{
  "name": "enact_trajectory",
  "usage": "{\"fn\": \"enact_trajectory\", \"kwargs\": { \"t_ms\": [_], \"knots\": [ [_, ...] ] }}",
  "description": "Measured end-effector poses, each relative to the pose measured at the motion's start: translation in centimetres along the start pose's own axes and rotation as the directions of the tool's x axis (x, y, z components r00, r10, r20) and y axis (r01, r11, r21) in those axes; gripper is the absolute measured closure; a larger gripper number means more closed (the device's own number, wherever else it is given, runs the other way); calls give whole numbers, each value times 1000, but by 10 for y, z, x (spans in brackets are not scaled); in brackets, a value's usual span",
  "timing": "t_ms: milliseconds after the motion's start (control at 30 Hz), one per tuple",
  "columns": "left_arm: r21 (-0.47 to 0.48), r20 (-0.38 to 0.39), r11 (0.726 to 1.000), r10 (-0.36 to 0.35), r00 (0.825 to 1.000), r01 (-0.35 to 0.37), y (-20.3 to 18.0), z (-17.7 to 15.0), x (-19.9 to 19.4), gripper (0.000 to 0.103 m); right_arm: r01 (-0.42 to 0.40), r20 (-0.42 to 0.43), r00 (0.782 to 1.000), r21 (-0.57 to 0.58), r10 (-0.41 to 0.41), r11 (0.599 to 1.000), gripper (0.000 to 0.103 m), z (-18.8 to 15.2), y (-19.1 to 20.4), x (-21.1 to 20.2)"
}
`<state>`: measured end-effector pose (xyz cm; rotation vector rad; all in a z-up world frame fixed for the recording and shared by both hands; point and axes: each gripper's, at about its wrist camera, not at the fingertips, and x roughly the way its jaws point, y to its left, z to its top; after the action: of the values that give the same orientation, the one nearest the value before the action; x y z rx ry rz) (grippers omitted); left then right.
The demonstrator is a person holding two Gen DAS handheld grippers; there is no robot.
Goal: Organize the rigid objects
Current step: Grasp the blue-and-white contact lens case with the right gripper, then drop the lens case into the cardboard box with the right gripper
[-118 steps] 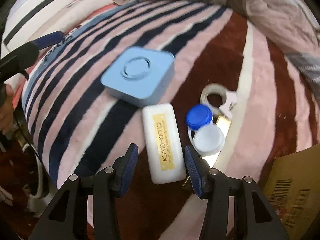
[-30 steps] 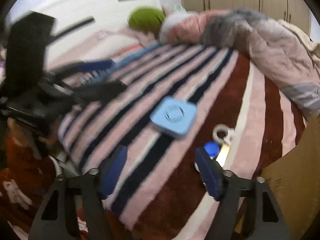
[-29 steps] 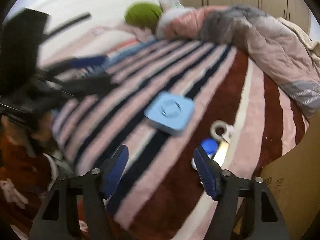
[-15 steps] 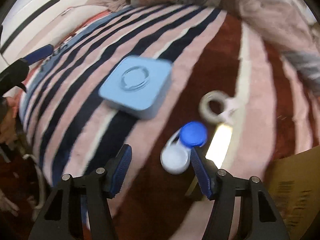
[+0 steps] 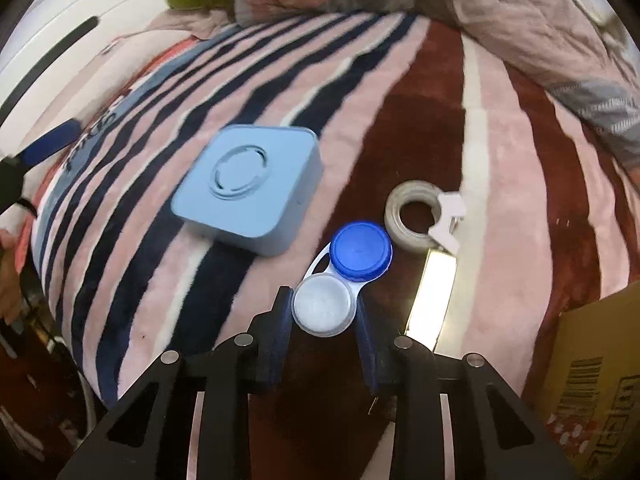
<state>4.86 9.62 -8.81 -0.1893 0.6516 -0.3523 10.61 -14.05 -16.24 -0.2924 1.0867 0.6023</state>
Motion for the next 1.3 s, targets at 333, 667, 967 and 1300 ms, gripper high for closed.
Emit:
{"fn": "enact_trajectory", "kwargs": {
  "t_ms": [333, 667, 967, 1300],
  "knots": [
    [2, -31, 982, -188, 982, 188, -42, 20, 7, 15, -137, 126, 980, -133, 154, 981, 77, 0, 46, -67],
    [73, -45, 953, -293, 955, 295, -126, 54, 5, 65, -145, 267, 944, -195, 195, 970, 77, -16, 33, -148],
    [178, -74, 927, -323, 944, 331, -219, 80, 33, 76, -89, 361, 922, -150, 138, 985, 77, -42, -35, -203],
    [228, -186, 904, -324, 928, 362, -294, 89, 98, 77, -95, 365, 926, -13, 94, 995, 77, -78, -122, -221]
  ]
}}
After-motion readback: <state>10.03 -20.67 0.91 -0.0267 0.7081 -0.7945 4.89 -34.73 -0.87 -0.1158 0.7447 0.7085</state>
